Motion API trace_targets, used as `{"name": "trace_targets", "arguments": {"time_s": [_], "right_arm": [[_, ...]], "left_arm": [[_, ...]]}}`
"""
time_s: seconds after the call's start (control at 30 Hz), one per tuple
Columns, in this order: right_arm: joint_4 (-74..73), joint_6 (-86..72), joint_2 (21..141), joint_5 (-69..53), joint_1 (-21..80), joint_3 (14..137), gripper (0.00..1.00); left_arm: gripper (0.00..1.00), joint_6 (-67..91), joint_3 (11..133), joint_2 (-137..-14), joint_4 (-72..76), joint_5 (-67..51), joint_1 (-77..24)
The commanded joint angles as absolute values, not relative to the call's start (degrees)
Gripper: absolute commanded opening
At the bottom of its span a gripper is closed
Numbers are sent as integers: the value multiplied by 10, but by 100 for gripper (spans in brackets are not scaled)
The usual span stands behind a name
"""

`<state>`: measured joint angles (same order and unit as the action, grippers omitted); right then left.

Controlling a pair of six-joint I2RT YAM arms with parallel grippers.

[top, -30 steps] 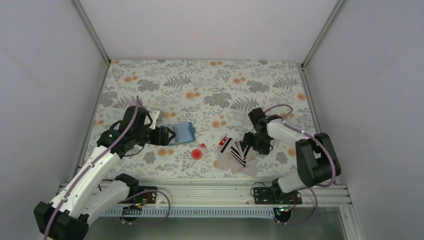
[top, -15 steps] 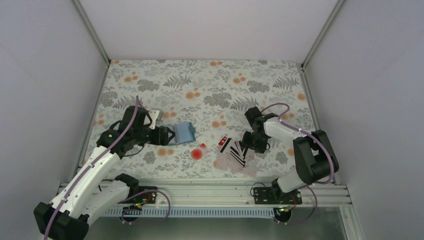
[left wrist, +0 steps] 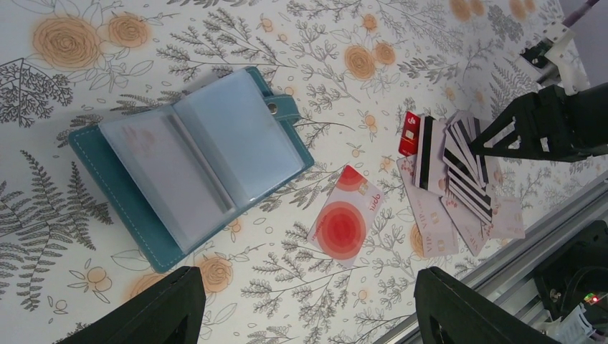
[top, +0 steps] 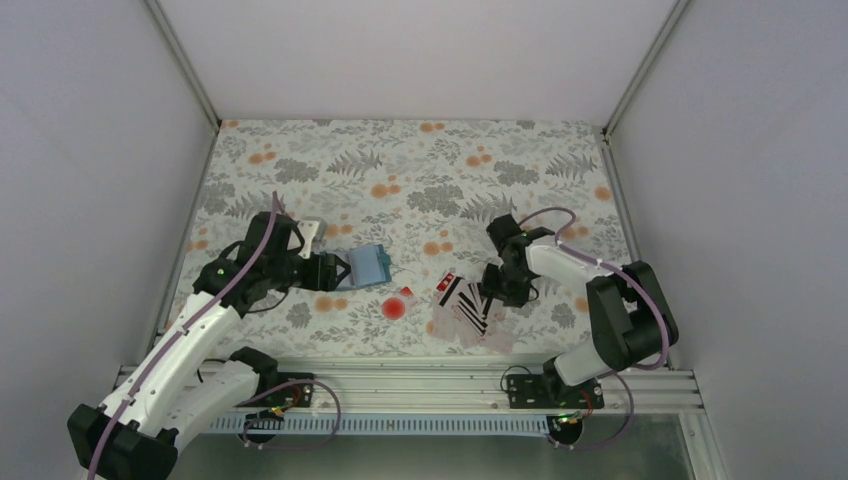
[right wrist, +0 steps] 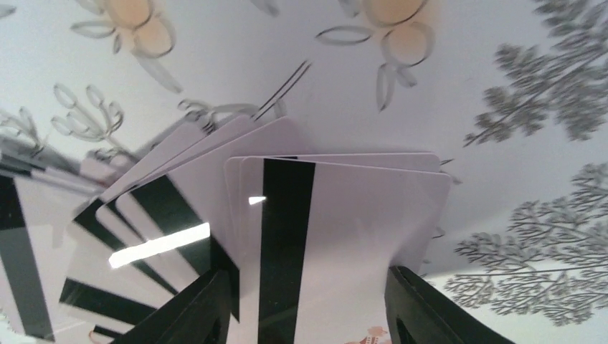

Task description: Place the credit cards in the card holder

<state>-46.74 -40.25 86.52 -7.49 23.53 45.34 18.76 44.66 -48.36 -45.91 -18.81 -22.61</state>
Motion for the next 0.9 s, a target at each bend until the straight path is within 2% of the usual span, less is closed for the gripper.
{"name": "trace_targets", "arguments": {"time_s": [0.0, 0.17, 0.5, 0.7, 0.87], "right_arm": [[-463, -394, 861, -108, 266, 454, 56], [-451, -377, 873, -146, 314, 471, 62], [-489, -391, 882, -122, 383, 504, 63], [-558, -408, 840, -25, 386, 511, 84], [-541, -445, 836, -12, 386, 487, 88]], "left_arm": [[74, 179, 437, -483, -451, -203, -224], [74, 178, 436, -486, -451, -207, -224], [74, 175, 436, -489, -451, -212, -223], [74, 173, 435, -492, -450, -215, -223], [74, 170, 434, -496, -450, -222, -223]]}}
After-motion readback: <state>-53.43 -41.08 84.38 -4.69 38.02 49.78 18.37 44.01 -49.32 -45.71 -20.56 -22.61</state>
